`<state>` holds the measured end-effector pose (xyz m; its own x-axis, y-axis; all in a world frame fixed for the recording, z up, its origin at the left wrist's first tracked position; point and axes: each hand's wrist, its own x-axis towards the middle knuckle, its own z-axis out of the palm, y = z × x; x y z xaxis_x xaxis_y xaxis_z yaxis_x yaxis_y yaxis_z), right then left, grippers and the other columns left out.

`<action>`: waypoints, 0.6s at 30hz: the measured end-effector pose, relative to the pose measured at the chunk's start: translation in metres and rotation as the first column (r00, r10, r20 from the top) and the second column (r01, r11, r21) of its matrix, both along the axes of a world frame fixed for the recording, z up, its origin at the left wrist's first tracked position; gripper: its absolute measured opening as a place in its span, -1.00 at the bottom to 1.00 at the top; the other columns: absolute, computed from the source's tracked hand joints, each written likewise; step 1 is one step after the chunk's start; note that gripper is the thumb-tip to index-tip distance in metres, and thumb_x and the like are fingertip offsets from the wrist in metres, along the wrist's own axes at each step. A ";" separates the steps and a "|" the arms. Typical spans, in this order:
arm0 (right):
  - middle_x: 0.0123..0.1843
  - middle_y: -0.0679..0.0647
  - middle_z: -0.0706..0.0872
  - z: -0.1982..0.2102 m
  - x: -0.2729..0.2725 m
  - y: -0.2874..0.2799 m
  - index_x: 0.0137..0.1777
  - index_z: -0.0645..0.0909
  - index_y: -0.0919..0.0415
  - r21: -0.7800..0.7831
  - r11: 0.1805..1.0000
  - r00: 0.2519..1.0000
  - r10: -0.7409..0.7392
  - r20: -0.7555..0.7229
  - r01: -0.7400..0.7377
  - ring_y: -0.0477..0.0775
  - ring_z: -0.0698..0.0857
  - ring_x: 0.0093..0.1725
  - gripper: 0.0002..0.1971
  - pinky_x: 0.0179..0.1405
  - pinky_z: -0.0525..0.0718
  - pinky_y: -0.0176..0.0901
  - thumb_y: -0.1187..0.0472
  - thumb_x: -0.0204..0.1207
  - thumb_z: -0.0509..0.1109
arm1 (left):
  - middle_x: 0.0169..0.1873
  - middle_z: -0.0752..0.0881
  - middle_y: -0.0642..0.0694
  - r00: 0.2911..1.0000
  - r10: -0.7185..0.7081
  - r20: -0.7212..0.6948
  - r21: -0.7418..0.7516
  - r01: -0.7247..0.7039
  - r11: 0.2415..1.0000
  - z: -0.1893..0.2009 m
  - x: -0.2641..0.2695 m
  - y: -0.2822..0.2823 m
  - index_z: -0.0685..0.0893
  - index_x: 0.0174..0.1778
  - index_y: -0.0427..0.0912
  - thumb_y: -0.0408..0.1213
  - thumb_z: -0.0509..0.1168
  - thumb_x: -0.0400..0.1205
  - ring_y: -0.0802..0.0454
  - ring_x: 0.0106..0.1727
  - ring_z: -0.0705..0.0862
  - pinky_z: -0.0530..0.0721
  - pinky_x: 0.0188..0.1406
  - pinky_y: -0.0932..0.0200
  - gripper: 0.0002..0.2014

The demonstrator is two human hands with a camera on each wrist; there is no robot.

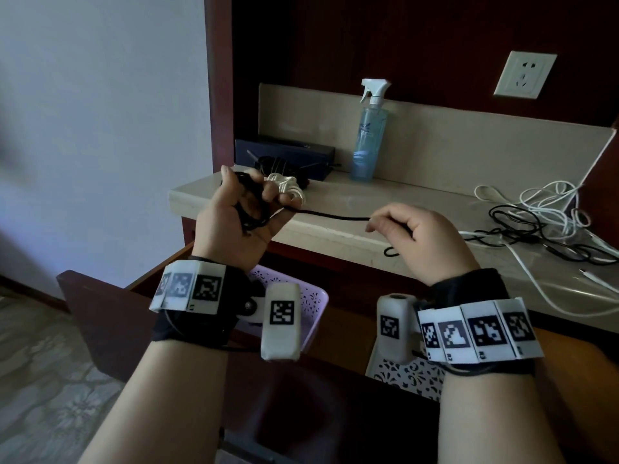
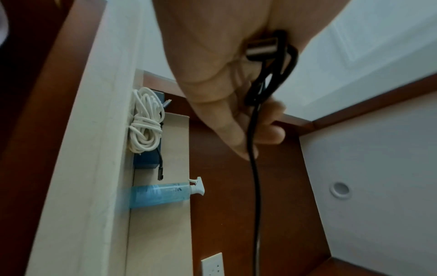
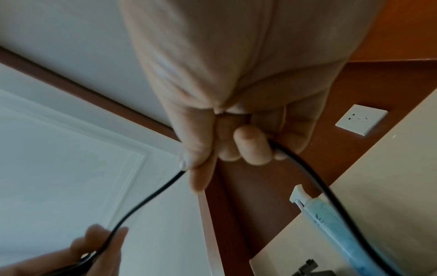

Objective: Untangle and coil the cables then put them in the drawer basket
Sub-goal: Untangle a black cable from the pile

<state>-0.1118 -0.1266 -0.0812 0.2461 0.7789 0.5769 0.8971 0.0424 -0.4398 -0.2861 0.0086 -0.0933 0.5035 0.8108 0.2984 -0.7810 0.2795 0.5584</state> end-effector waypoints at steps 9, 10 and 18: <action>-0.21 -0.05 0.62 -0.012 0.005 0.009 -0.10 0.74 0.07 0.210 0.977 0.999 -0.033 0.035 0.025 -0.06 0.56 -0.20 -0.91 -0.19 0.53 -0.13 0.15 0.52 0.40 | -0.55 0.45 0.01 0.985 0.173 -0.021 -0.075 -0.174 0.982 0.004 -0.007 0.004 0.44 -0.32 -0.12 0.11 -0.10 0.74 0.12 -0.60 0.36 0.43 -0.57 0.36 -0.52; -0.24 -0.05 0.62 -0.013 0.005 0.010 -0.11 0.76 0.05 0.202 0.979 0.998 -0.038 0.040 0.029 -0.06 0.56 -0.23 -0.90 -0.24 0.52 -0.13 0.12 0.50 0.41 | -0.55 0.46 0.02 0.982 0.189 -0.027 -0.080 -0.190 0.979 0.003 -0.010 0.006 0.44 -0.32 -0.12 0.13 -0.10 0.74 0.13 -0.60 0.36 0.44 -0.57 0.36 -0.52; -0.39 -0.08 0.55 -0.002 -0.014 0.017 -0.13 0.78 0.07 0.296 0.930 0.973 0.184 0.137 -0.217 -0.12 0.53 -0.33 -0.73 -0.31 0.48 -0.28 -0.04 0.46 0.31 | -0.52 0.46 0.01 0.945 0.153 -0.290 0.080 -0.136 0.988 -0.007 -0.005 -0.001 0.48 -0.30 -0.11 0.29 -0.07 0.63 0.14 -0.59 0.37 0.35 -0.66 0.35 -0.46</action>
